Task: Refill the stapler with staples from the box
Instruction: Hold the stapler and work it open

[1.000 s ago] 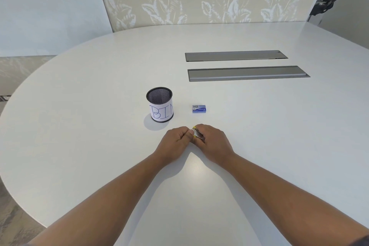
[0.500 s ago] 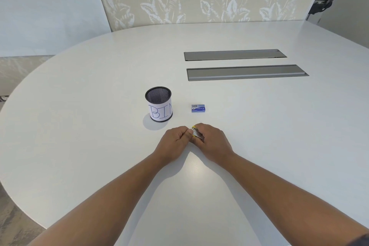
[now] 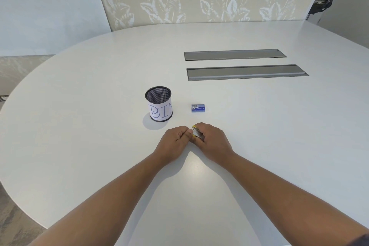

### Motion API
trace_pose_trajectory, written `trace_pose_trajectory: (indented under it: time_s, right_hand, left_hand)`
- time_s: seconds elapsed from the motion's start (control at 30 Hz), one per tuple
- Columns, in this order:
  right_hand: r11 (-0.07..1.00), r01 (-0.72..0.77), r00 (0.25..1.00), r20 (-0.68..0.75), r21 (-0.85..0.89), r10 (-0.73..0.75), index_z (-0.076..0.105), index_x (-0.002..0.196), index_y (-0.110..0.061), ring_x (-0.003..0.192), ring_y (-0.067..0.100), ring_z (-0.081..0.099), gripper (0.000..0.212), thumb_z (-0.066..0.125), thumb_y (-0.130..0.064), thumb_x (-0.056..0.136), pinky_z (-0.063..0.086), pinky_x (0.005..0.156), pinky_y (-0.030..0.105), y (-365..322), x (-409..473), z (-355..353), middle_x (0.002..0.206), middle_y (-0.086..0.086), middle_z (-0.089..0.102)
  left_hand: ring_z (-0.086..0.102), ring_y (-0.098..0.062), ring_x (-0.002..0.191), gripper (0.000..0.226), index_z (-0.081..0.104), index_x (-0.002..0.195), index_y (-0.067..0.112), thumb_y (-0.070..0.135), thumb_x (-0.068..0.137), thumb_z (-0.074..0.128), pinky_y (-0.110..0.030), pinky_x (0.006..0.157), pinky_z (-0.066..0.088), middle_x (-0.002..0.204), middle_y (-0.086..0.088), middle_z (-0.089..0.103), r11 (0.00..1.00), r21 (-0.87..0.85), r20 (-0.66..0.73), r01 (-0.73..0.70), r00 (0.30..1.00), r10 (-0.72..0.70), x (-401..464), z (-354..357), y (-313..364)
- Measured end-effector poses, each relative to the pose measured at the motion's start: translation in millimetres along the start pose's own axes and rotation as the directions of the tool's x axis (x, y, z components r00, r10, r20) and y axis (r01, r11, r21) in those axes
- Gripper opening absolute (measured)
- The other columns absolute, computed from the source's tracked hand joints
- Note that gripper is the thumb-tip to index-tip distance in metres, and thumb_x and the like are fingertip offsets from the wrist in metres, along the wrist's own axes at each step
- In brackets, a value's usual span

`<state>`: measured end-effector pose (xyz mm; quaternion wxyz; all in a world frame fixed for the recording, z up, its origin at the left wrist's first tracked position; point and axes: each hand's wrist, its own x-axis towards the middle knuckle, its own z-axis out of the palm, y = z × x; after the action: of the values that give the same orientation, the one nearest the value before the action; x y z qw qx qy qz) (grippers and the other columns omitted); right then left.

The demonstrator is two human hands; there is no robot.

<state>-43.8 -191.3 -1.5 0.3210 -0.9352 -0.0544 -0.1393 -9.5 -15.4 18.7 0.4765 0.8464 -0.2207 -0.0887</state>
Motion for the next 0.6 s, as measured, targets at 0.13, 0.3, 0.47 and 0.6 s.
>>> trace_pose_trajectory:
  time_s: [0.13,0.3,0.47,0.6]
  right_hand:
    - [1.0,0.011,1.0,0.001,-0.004,-0.011,0.047,0.086,-0.026,0.068,0.01,0.04,0.032,0.054,-0.055,0.096,0.033,0.062,0.03,-0.9,0.7,0.1,0.07,-0.013,0.043]
    - [1.0,0.02,1.0,0.007,-0.013,-0.02,0.039,0.082,-0.031,0.067,0.013,0.038,0.031,0.054,-0.053,0.097,0.031,0.06,0.029,-1.1,0.5,-0.4,0.065,-0.013,0.04]
    - [0.999,0.035,0.999,0.001,-0.025,-0.035,0.035,0.079,-0.031,0.065,0.006,0.041,0.033,0.054,-0.051,0.099,0.027,0.059,0.028,-2.9,0.5,-0.1,0.063,-0.013,0.036]
    - [0.999,0.023,1.0,0.003,-0.025,-0.023,0.041,0.084,-0.031,0.067,0.011,0.038,0.028,0.056,-0.052,0.098,0.03,0.062,0.029,-2.4,0.3,-1.1,0.067,-0.014,0.04]
  left_hand:
    - [0.053,-0.004,0.068,0.035,0.068,0.081,0.015,0.03,0.106,0.048,-0.026,0.069,0.043,0.076,0.013,0.069,1.0,-0.005,0.0,0.009,1.0,-0.009,0.9,0.3,-0.3]
    - [0.053,-0.003,0.068,0.035,0.067,0.081,0.015,0.03,0.106,0.048,-0.021,0.066,0.041,0.069,0.018,0.065,1.0,0.001,-0.009,0.008,1.0,-0.008,1.1,0.7,-0.7]
    - [0.053,0.0,0.068,0.035,0.069,0.082,0.015,0.029,0.106,0.048,-0.018,0.066,0.041,0.074,0.016,0.069,1.0,0.008,-0.009,0.0,1.0,0.0,0.5,0.7,-0.5]
    - [0.054,0.001,0.068,0.035,0.07,0.082,0.017,0.029,0.107,0.047,-0.019,0.067,0.041,0.077,0.014,0.071,1.0,0.007,-0.005,-0.004,1.0,0.004,0.8,0.5,-0.8]
